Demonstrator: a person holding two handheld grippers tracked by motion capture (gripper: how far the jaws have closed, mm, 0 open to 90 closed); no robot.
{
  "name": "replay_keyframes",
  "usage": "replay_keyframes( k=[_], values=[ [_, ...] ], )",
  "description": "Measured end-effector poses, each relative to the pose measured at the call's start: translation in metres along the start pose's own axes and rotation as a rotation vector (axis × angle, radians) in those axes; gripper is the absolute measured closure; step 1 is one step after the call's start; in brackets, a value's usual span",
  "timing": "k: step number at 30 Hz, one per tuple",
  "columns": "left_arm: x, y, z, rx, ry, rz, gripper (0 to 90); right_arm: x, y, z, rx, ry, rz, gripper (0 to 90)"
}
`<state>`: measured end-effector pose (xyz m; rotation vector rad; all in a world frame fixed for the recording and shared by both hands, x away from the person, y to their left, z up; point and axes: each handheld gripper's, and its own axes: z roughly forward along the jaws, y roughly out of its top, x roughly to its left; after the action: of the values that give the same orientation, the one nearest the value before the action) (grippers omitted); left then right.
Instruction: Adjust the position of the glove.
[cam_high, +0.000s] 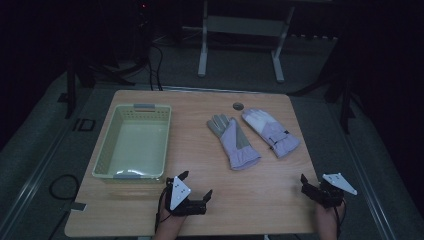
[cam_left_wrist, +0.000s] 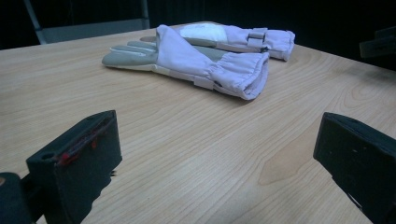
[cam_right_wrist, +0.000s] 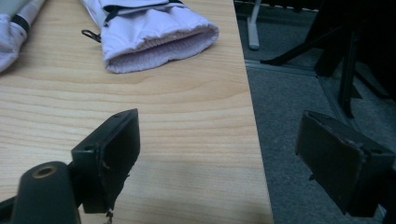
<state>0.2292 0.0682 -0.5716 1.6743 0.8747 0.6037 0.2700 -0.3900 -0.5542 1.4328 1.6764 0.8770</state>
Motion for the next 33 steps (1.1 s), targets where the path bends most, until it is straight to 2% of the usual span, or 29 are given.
replay_keyframes(
  k=[4,7,11,15,16,19,20,22,24,28,31,33],
  values=[
    [0.000,0.000,0.000,0.000,-0.002,-0.001,0.9,0.001,0.001,0.002,0.037,-0.008,-0.008,12.2],
    [0.000,0.000,0.000,0.000,-0.004,-0.002,0.9,-0.001,0.001,0.003,0.048,0.012,0.001,11.4],
    [0.001,0.000,0.000,-0.001,-0.005,-0.003,0.9,-0.003,0.000,0.002,0.060,0.008,0.003,11.3],
    [0.001,0.000,0.000,0.000,-0.007,-0.007,0.9,-0.005,0.001,0.003,0.113,0.032,0.012,11.1],
    [0.001,0.000,0.000,0.000,-0.008,-0.008,0.9,-0.005,0.002,0.004,0.133,0.052,0.017,11.2],
    [0.001,0.000,0.000,0.002,-0.008,-0.009,0.9,-0.009,0.002,0.008,0.207,0.180,0.101,13.2],
    [0.001,0.000,0.000,0.004,-0.008,-0.009,0.9,-0.009,0.002,0.008,0.219,0.187,0.104,13.3],
    [0.001,0.000,0.000,0.004,-0.008,-0.009,0.9,-0.006,0.004,0.009,0.219,0.197,0.067,14.7],
    [0.001,0.000,0.000,0.003,-0.008,-0.011,0.9,-0.003,0.009,0.008,0.226,0.212,0.067,17.5],
    [0.001,0.000,0.000,0.003,-0.012,-0.012,0.9,0.003,0.020,0.004,0.187,0.239,0.068,17.6],
    [0.002,0.000,0.001,0.006,-0.018,-0.018,0.9,0.008,0.030,0.003,0.185,0.249,0.064,16.4],
    [0.002,0.000,0.001,0.006,-0.019,-0.018,0.9,0.010,0.038,0.002,0.174,0.285,0.076,15.5]
  ],
)
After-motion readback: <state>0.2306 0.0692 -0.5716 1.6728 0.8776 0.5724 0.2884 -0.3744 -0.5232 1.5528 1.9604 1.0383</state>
